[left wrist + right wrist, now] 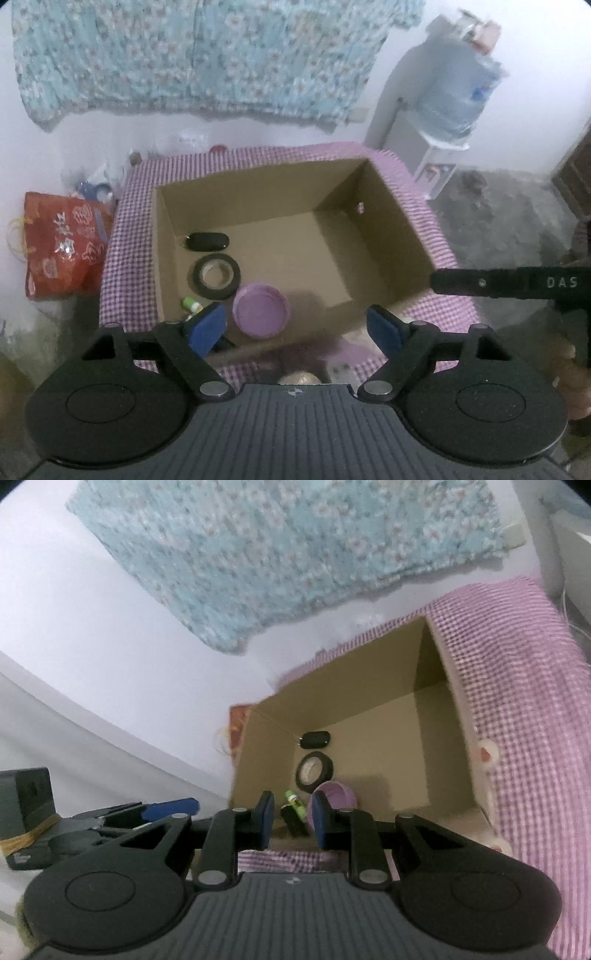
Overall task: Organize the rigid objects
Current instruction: 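Move the right tool back to the table and grasp the white charger plug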
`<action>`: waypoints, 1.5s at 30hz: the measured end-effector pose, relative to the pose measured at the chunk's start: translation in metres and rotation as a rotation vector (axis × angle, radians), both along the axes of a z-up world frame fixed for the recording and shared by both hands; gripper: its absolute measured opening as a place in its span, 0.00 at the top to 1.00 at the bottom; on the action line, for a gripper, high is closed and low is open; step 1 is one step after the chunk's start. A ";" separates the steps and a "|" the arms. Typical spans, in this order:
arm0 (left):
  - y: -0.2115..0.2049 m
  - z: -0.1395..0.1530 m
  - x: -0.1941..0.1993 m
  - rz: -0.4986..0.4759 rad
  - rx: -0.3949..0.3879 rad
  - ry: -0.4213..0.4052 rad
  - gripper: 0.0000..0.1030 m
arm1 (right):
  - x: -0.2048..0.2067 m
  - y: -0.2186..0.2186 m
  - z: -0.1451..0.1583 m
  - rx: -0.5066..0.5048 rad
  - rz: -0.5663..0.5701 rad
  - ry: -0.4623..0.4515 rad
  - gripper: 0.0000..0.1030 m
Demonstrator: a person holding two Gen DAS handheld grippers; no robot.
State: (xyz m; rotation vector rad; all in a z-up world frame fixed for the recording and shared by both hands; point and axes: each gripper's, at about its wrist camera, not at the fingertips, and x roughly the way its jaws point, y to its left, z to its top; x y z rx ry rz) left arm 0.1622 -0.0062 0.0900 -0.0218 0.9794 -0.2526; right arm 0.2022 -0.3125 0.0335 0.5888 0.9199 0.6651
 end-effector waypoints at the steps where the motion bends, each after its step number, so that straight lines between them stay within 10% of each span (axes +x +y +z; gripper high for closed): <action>1: 0.000 0.002 -0.010 -0.004 -0.010 -0.007 0.18 | -0.010 -0.006 -0.002 0.007 -0.012 -0.005 0.77; 13: -0.043 -0.060 -0.087 -0.060 -0.029 -0.023 0.18 | -0.064 -0.022 -0.071 0.008 -0.059 0.112 0.76; 37: -0.079 -0.164 -0.063 -0.001 0.037 -0.048 0.58 | 0.007 0.045 -0.122 -0.075 0.022 0.219 0.75; 45: -0.080 -0.176 -0.054 0.045 0.030 -0.047 0.63 | 0.021 0.056 -0.134 -0.102 0.042 0.239 0.61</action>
